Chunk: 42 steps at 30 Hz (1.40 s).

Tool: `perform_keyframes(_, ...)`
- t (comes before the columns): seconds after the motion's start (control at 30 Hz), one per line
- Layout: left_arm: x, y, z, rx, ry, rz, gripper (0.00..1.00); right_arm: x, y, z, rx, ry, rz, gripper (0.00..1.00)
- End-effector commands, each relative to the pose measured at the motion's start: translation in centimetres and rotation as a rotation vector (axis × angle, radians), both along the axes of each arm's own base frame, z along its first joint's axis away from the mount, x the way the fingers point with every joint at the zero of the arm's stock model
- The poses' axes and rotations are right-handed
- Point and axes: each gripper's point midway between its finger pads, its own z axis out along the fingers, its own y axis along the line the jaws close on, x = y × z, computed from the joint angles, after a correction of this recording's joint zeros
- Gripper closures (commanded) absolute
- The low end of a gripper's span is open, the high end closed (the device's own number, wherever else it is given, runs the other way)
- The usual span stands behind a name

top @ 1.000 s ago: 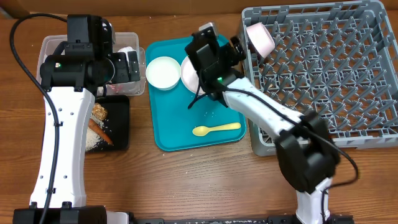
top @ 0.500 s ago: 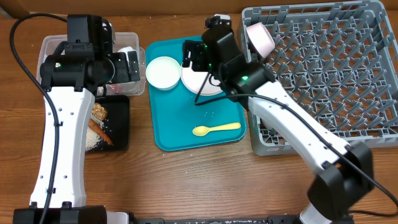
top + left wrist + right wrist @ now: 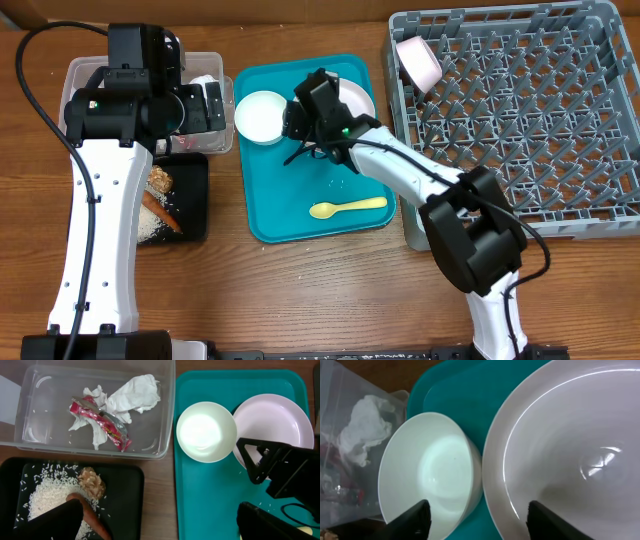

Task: Sort waste into correct bins and load items into the dishwasher
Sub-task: 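Move the right gripper back to the teal tray and grasp the white bowl, then carry the white bowl with the right gripper into the dish rack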

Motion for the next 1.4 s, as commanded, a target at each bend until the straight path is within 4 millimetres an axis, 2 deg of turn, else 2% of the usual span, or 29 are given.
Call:
perform_keyframes(0.0, 0.3, 0.0, 0.6, -0.001, -0.017, 0.01, 0.0, -0.1, 0.9, 0.1, 0.032, 0.003, 0.001, 0.4)
perform_keyframes(0.2, 0.3, 0.0, 0.6, -0.001, -0.017, 0.01, 0.0, -0.1, 1.6, -2.3, 0.036, 0.026, 0.006, 0.44)
perform_keyframes(0.37, 0.3, 0.0, 0.6, -0.001, -0.017, 0.01, 0.0, 0.2, 1.7, -2.1, 0.037, 0.007, 0.009, 0.51)
perform_keyframes(0.57, 0.3, 0.0, 0.6, -0.001, -0.017, 0.01, 0.0, 0.4, 1.9, -2.8, 0.041, 0.004, 0.01, 0.61)
perform_keyframes(0.7, 0.3, 0.0, 0.6, -0.001, -0.017, 0.01, 0.0, 0.2, 2.0, -3.6, 0.04, 0.02, 0.017, 0.73)
perform_keyframes(0.87, 0.3, 0.0, 0.6, -0.001, -0.017, 0.01, 0.0, 0.3, 1.9, -3.7, 0.039, 0.019, 0.015, 0.82)
perform_keyframes(1.0, 0.3, 0.0, 0.6, -0.001, -0.017, 0.01, 0.0, 0.5, 1.4, -3.8, 0.037, 0.023, 0.007, 0.96)
perform_keyframes(1.1, 0.3, 0.0, 0.6, -0.001, -0.017, 0.01, 0.0, 0.6, 1.5, -3.6, 0.039, 0.022, 0.008, 0.96)
perform_keyframes(1.17, 0.3, 0.0, 0.6, -0.001, -0.017, 0.01, 0.0, 0.6, 1.6, -3.1, 0.045, 0.019, 0.015, 0.96)
perform_keyframes(1.27, 0.3, 0.0, 0.6, -0.001, -0.017, 0.01, 0.0, 1.0, 1.3, -0.5, 0.051, -0.002, 0.012, 0.96)
perform_keyframes(1.33, 0.3, 0.0, 0.6, -0.001, -0.017, 0.01, 0.0, 1.2, 0.9, 2.2, 0.049, -0.032, 0.023, 0.96)
perform_keyframes(1.37, 0.3, 0.0, 0.6, -0.001, -0.017, 0.01, 0.0, 1.3, 0.4, 4.2, 0.047, -0.055, 0.031, 0.96)
